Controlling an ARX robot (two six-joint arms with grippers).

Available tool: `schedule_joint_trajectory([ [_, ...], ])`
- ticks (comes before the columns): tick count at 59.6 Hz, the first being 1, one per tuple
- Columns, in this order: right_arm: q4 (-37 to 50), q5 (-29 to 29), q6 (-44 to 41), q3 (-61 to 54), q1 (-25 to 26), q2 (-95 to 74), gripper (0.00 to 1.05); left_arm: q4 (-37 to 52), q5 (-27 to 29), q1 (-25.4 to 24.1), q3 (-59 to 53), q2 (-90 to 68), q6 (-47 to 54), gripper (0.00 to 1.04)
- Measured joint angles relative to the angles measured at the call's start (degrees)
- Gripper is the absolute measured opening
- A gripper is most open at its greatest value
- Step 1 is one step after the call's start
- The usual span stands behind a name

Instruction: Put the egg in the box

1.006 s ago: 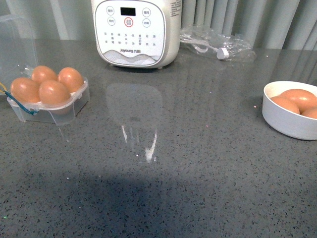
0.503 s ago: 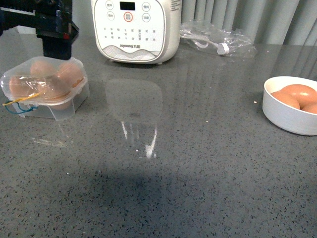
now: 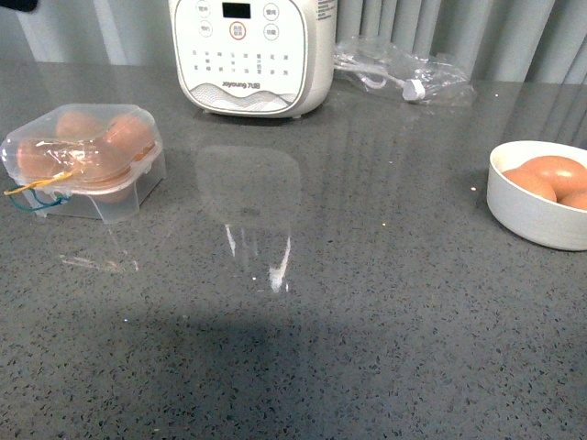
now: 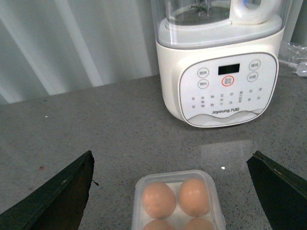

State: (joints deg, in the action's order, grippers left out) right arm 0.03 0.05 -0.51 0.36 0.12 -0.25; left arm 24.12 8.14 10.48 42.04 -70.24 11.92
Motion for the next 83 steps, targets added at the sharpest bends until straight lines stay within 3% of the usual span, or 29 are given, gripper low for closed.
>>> schedule_joint_trajectory([
  [16,0.0,0.0,0.0,0.0,0.0,0.0,0.97,-19.3,0.4,3.2,-2.5,23.7,-4.2,0.98],
  [33,0.0,0.0,0.0,0.0,0.0,0.0,0.97,-27.3,6.0,4.3,-7.0,35.5,-4.6,0.97],
  [52,0.0,0.0,0.0,0.0,0.0,0.0,0.97,-18.9,-1.3,-3.6,-24.2,47.1,-11.2,0.39],
  [58,0.0,0.0,0.0,0.0,0.0,0.0,0.97,-18.3,-7.6,-8.4,-27.2,49.1,-11.5,0.22],
  [63,0.0,0.0,0.0,0.0,0.0,0.0,0.97,-17.6,-7.8,-10.0,-29.7,51.1,-11.7,0.05],
  [83,0.0,0.0,0.1,0.0,0.0,0.0,0.97,-17.0,-8.1,-10.4,-35.2,56.0,-12.0,0.04],
])
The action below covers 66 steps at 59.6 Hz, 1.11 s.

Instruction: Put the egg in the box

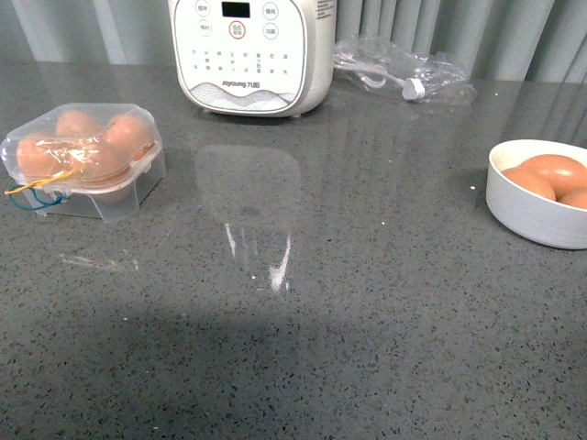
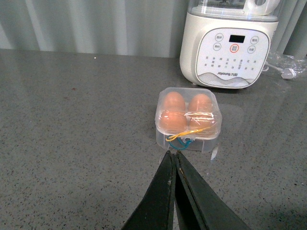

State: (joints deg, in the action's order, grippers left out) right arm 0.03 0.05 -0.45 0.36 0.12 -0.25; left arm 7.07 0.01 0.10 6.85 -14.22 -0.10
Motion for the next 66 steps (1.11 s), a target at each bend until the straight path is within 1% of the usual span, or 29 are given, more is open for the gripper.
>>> schedule_joint_trajectory([
  [14,0.0,0.0,0.1,0.0,0.0,0.0,0.97,-0.3,0.0,0.0,-2.2,2.9,0.0,0.04],
  [19,0.0,0.0,0.1,0.0,0.0,0.0,0.97,-6.4,0.0,0.0,-2.8,8.0,0.0,0.04],
  [21,0.0,0.0,0.1,0.0,0.0,0.0,0.97,-7.2,0.0,0.0,-3.2,9.4,0.0,0.04],
  [39,0.0,0.0,0.1,0.0,0.0,0.0,0.97,-7.4,0.0,0.0,-5.2,13.5,0.0,0.04],
  [66,0.0,0.0,0.1,0.0,0.0,0.0,0.97,-7.2,0.0,0.0,-5.2,14.0,-0.1,0.04],
])
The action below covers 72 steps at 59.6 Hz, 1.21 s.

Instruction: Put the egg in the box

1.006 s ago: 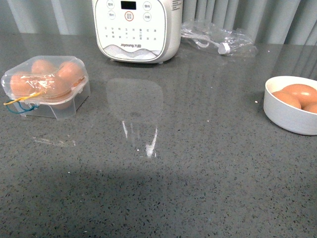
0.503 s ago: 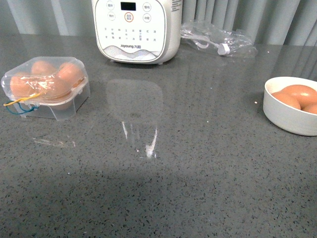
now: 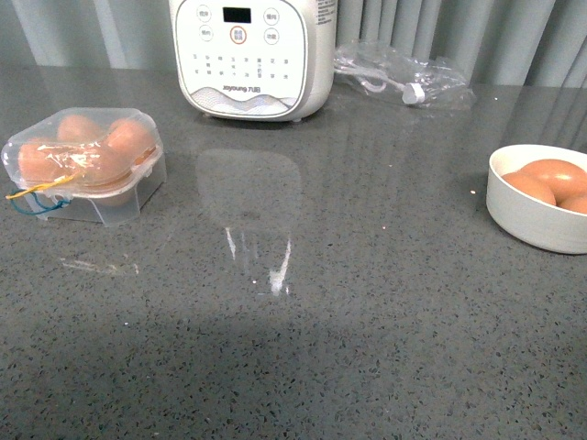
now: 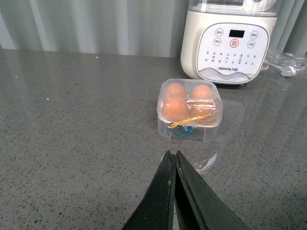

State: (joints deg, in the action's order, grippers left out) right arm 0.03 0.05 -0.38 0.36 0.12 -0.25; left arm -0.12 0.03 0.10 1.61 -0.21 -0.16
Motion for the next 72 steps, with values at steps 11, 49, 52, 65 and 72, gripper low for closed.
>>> schedule_joint_trajectory([
  [11,0.0,0.0,0.0,0.0,0.0,0.0,0.97,0.0,0.0,0.0,0.0,0.0,0.0,0.37],
  [49,0.0,0.0,0.0,0.0,0.0,0.0,0.97,0.0,0.0,0.0,0.0,0.0,0.0,0.98],
  [52,0.0,0.0,0.0,0.0,0.0,0.0,0.97,0.0,0.0,0.0,0.0,0.0,0.0,0.98],
  [65,0.0,0.0,0.0,0.0,0.0,0.0,0.97,0.0,0.0,0.0,0.0,0.0,0.0,0.98],
  [72,0.0,0.0,0.0,0.0,0.0,0.0,0.97,0.0,0.0,0.0,0.0,0.0,0.0,0.98],
])
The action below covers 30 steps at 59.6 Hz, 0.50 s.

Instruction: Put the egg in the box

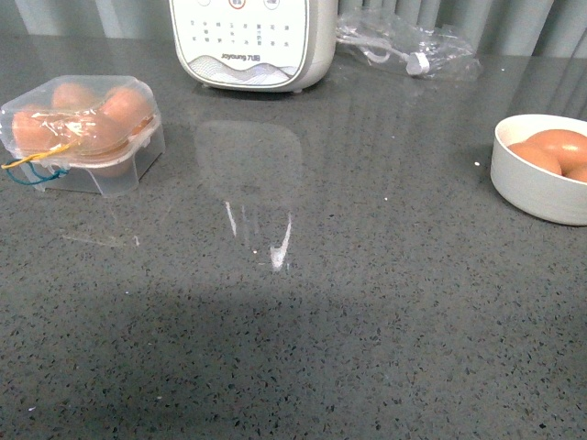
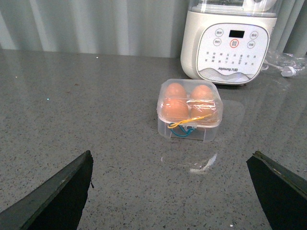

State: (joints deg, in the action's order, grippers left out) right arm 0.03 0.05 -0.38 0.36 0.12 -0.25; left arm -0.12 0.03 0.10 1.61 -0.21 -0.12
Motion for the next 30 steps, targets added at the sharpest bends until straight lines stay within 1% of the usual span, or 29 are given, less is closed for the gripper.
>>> schedule_joint_trajectory([
  [30,0.0,0.0,0.0,0.0,0.0,0.0,0.97,0.0,0.0,0.0,0.0,0.0,0.0,0.98],
])
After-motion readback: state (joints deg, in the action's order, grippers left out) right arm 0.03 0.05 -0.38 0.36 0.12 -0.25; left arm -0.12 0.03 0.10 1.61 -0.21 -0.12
